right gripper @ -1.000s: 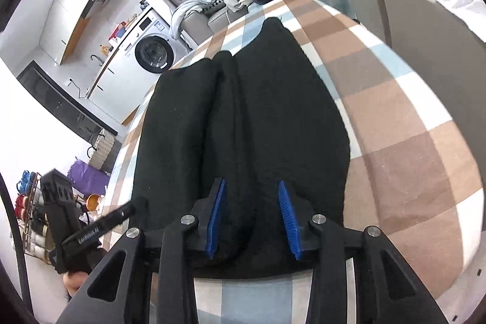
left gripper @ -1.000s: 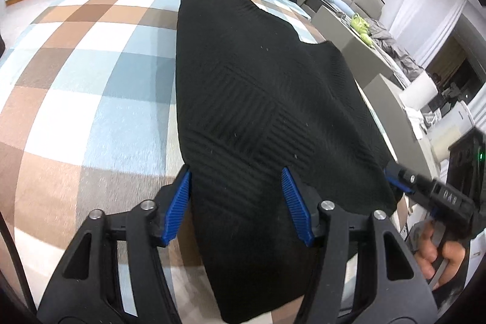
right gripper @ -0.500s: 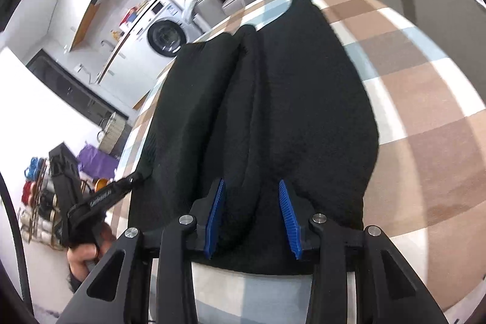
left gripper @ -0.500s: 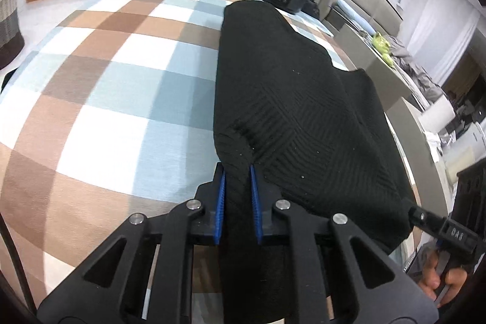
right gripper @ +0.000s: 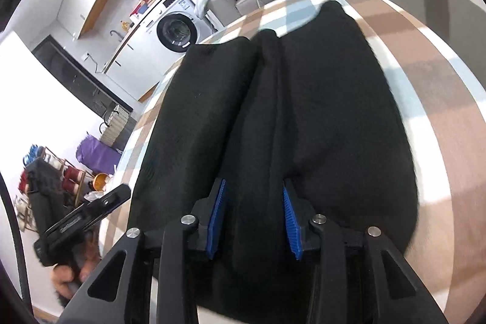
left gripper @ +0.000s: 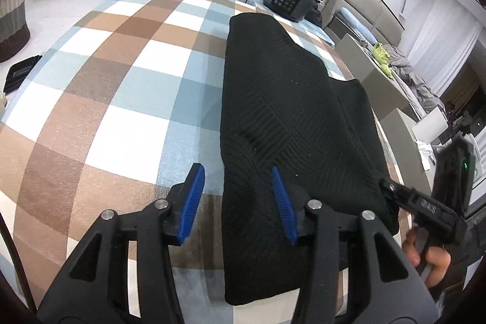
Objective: Fold small clothes
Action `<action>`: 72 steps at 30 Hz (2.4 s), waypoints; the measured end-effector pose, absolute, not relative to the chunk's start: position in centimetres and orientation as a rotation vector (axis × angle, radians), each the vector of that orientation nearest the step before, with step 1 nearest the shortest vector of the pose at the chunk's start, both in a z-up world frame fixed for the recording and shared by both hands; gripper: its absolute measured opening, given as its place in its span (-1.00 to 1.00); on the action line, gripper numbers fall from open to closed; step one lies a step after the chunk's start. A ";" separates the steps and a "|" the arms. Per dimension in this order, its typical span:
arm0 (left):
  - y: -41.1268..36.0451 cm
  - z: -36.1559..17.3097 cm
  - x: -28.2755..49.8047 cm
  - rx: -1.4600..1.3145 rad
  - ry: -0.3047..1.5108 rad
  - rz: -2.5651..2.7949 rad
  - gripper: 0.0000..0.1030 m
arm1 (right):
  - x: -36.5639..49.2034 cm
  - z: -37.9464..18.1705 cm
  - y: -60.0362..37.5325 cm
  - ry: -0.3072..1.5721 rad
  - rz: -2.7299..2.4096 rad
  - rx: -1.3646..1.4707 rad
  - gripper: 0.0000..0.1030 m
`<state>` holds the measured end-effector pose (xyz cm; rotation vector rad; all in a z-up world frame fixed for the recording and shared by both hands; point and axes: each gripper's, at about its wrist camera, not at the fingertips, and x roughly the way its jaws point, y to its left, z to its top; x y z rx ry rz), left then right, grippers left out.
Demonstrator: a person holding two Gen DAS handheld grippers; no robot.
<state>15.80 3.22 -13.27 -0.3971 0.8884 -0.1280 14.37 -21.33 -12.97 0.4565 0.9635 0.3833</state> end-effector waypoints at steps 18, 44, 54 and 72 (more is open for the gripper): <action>-0.1 -12.3 15.8 -0.346 0.889 -0.203 -0.17 | 13.2 -12.4 -22.8 1.004 0.263 0.326 -0.89; 1.5 -13.0 16.8 -0.344 0.943 -0.190 0.28 | 19.4 -8.8 -18.3 0.941 0.389 0.250 -0.84; -0.5 -12.0 16.4 -0.295 0.928 -0.232 0.28 | 20.7 -11.7 -21.0 1.087 0.265 0.330 -0.69; -0.4 -13.0 12.9 -0.267 0.967 -0.218 0.28 | 8.5 -8.5 -21.8 0.937 0.415 0.366 -0.91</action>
